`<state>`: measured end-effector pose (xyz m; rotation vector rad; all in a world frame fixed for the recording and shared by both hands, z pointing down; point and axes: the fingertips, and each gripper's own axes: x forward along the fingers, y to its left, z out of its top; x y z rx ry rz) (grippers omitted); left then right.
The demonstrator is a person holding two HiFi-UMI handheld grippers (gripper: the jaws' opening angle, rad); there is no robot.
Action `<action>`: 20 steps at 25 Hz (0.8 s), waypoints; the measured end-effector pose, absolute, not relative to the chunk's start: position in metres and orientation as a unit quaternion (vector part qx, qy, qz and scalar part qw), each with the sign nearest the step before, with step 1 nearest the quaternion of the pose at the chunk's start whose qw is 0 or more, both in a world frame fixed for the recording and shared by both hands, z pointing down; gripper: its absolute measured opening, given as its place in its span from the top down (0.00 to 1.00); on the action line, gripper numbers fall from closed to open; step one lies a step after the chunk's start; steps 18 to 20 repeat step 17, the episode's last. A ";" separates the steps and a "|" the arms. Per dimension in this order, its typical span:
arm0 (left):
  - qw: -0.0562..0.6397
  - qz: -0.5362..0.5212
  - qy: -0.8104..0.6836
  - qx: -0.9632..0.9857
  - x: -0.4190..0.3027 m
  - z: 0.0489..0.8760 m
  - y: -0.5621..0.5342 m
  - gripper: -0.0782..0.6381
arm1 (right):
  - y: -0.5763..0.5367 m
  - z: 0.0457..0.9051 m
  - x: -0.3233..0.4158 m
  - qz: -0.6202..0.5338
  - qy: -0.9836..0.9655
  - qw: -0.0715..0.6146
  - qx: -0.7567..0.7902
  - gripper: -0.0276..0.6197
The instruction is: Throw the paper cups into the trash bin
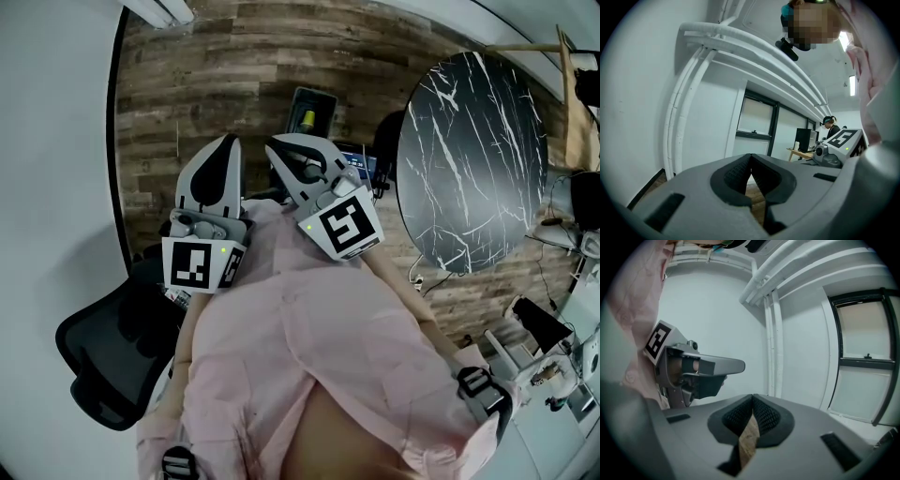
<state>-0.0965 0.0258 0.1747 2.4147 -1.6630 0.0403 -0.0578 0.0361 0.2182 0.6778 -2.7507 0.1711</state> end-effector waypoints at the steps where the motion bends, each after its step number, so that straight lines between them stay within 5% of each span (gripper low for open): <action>1: 0.107 0.016 -0.564 0.819 -0.096 0.176 0.026 0.87 | 0.036 0.219 -0.057 0.060 -0.958 0.153 0.236 0.91; 20: 0.109 0.017 -0.560 0.821 -0.089 0.179 0.028 0.87 | 0.037 0.222 -0.049 0.059 -0.957 0.150 0.243 0.91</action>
